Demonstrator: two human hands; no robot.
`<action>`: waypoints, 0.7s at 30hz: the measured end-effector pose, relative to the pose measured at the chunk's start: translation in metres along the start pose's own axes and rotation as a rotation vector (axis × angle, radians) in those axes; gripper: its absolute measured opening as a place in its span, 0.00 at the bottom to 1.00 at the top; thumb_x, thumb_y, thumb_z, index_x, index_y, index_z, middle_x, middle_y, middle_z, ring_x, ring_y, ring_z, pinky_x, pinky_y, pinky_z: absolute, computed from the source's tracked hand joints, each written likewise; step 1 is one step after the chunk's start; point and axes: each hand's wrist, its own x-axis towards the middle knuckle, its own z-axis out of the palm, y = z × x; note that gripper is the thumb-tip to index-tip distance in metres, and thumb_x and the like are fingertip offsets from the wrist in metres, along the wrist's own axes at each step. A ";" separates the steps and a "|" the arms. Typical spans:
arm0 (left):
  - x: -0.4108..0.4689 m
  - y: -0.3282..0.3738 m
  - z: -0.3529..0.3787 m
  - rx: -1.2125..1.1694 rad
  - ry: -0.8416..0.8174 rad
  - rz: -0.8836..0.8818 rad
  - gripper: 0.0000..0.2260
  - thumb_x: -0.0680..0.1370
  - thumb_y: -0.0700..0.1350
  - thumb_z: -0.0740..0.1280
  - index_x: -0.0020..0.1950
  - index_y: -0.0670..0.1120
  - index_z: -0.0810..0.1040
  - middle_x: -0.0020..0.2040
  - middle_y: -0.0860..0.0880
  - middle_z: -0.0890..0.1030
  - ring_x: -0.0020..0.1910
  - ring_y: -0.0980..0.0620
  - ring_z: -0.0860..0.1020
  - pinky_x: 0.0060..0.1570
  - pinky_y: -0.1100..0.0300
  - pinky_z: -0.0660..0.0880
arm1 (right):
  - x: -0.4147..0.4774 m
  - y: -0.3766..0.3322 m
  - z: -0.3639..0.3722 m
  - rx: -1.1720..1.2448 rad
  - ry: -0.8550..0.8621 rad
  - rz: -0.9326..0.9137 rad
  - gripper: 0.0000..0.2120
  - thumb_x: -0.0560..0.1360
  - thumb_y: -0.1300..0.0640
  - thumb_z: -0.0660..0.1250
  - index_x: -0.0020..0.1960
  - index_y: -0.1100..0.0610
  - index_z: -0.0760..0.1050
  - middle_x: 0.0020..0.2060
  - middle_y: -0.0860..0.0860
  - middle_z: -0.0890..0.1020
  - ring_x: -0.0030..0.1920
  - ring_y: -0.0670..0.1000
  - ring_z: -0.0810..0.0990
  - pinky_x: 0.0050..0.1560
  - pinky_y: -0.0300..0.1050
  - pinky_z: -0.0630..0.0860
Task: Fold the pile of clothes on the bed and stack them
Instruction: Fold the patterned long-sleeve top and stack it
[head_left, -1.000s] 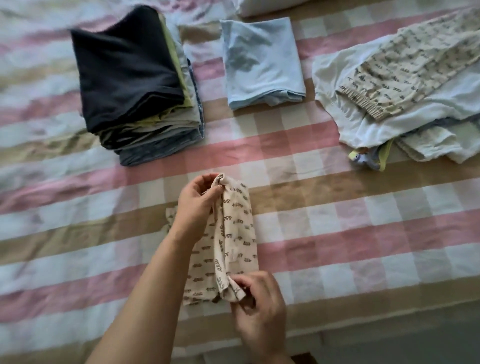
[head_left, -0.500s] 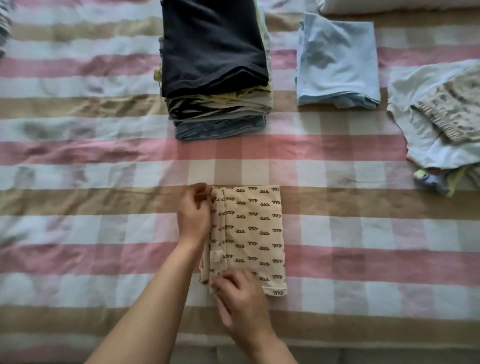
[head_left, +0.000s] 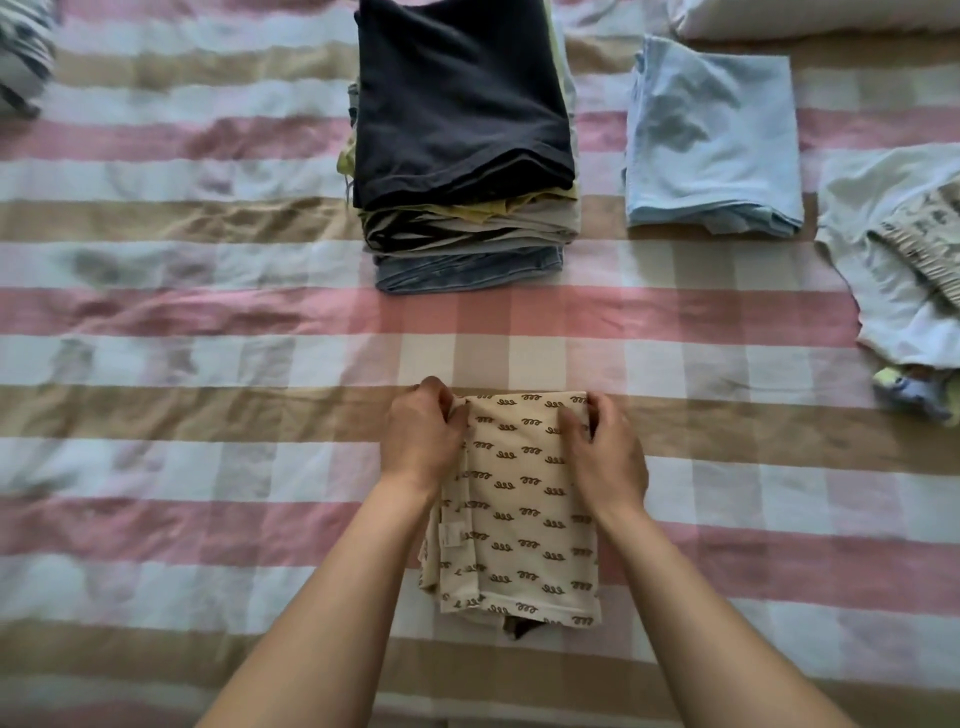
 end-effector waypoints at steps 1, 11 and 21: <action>0.002 0.000 0.000 0.024 -0.010 0.003 0.06 0.74 0.45 0.67 0.40 0.45 0.74 0.35 0.49 0.76 0.36 0.49 0.73 0.37 0.60 0.67 | 0.003 -0.001 0.000 -0.008 0.004 0.004 0.19 0.78 0.46 0.60 0.64 0.55 0.70 0.58 0.53 0.78 0.58 0.55 0.75 0.46 0.45 0.68; 0.024 -0.012 -0.010 -0.219 -0.136 -0.169 0.06 0.76 0.38 0.63 0.39 0.44 0.73 0.35 0.43 0.80 0.38 0.41 0.79 0.40 0.49 0.79 | 0.007 0.003 -0.003 0.051 0.062 0.008 0.10 0.75 0.49 0.65 0.52 0.53 0.75 0.42 0.48 0.79 0.47 0.55 0.78 0.39 0.44 0.69; 0.014 0.004 0.000 0.094 -0.100 -0.025 0.04 0.74 0.41 0.65 0.41 0.43 0.78 0.38 0.46 0.80 0.40 0.46 0.78 0.35 0.60 0.68 | 0.009 0.005 -0.008 0.208 0.017 -0.025 0.09 0.74 0.52 0.68 0.51 0.55 0.77 0.43 0.50 0.82 0.47 0.53 0.80 0.48 0.50 0.76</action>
